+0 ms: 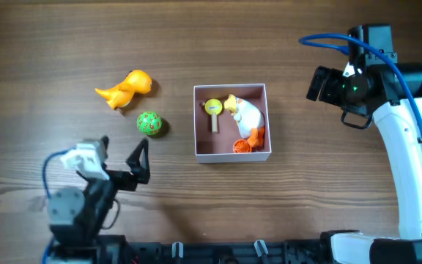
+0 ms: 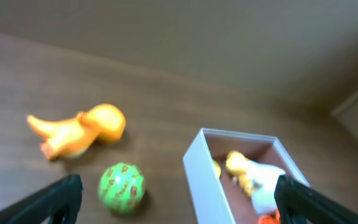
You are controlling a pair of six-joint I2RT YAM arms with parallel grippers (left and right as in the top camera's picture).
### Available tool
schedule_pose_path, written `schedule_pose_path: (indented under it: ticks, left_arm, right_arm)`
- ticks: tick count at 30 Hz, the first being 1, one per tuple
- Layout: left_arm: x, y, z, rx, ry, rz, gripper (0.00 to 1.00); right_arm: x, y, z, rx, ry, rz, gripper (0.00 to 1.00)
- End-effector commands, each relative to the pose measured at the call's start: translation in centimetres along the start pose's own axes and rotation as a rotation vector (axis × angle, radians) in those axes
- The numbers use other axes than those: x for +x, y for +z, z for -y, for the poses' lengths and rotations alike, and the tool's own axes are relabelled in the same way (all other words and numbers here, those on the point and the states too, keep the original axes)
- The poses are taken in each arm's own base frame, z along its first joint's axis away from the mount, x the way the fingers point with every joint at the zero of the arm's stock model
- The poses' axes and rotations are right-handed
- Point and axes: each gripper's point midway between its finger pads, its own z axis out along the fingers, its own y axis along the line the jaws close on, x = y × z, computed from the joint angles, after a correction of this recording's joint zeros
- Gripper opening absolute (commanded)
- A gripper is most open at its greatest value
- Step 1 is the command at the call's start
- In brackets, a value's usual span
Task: Pack container
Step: 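Reach the left gripper to the orange dinosaur and grasp it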
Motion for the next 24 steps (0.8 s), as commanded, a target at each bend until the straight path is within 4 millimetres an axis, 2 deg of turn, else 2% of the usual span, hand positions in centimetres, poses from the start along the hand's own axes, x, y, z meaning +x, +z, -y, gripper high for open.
schedule_pose_path:
  ticks: [1, 4, 6, 7, 10, 12, 14, 16, 20, 24]
  left_arm:
    - [-5.5, 0.8, -0.3, -0.145, 0.073, -0.151, 1.0]
    - [-8.5, 2.8, -1.7, -0.293, 0.126, -0.412, 1.0]
    - [-9.6, 4.2, -2.4, -0.346, 0.144, -0.525, 1.0]
    - [-10.7, 5.8, -2.8, -0.371, 0.157, -0.585, 1.0]
    - [-11.6, 9.1, -3.3, -0.373, 0.136, -0.629, 1.0]
    - [-10.8, 10.7, -3.6, -0.36, 0.128, -0.657, 1.0]
    - [-9.4, 11.9, -5.0, -0.394, 0.139, -0.711, 1.0]
    - [-8.6, 12.5, -5.9, -0.425, 0.148, -0.743, 1.0]
    - [-6.5, 13.8, -6.9, -0.381, 0.261, -0.846, 1.0]
    - [-3.5, 15.3, -8.2, -0.35, 0.312, -0.959, 0.99]
  right_arm:
    - [-0.3, -0.2, 0.3, 0.013, -0.004, 0.014, 1.0]
    - [-0.3, -0.2, 0.3, 0.013, -0.003, 0.015, 1.0]
    - [-0.3, -0.2, 0.3, 0.013, -0.003, 0.015, 1.0]
    - [-0.3, -0.2, 0.3, 0.013, -0.004, 0.015, 1.0]
    - [-0.3, -0.2, 0.3, 0.013, -0.003, 0.015, 1.0]
    - [-0.3, -0.2, 0.3, 0.013, -0.003, 0.015, 1.0]
    - [-0.3, -0.2, 0.3, 0.013, -0.004, 0.015, 1.0]
    - [-0.3, -0.2, 0.3, 0.013, -0.004, 0.015, 1.0]
    - [-0.3, -0.2, 0.3, 0.013, -0.004, 0.015, 1.0]
    - [-0.3, -0.2, 0.3, 0.013, -0.003, 0.015, 1.0]
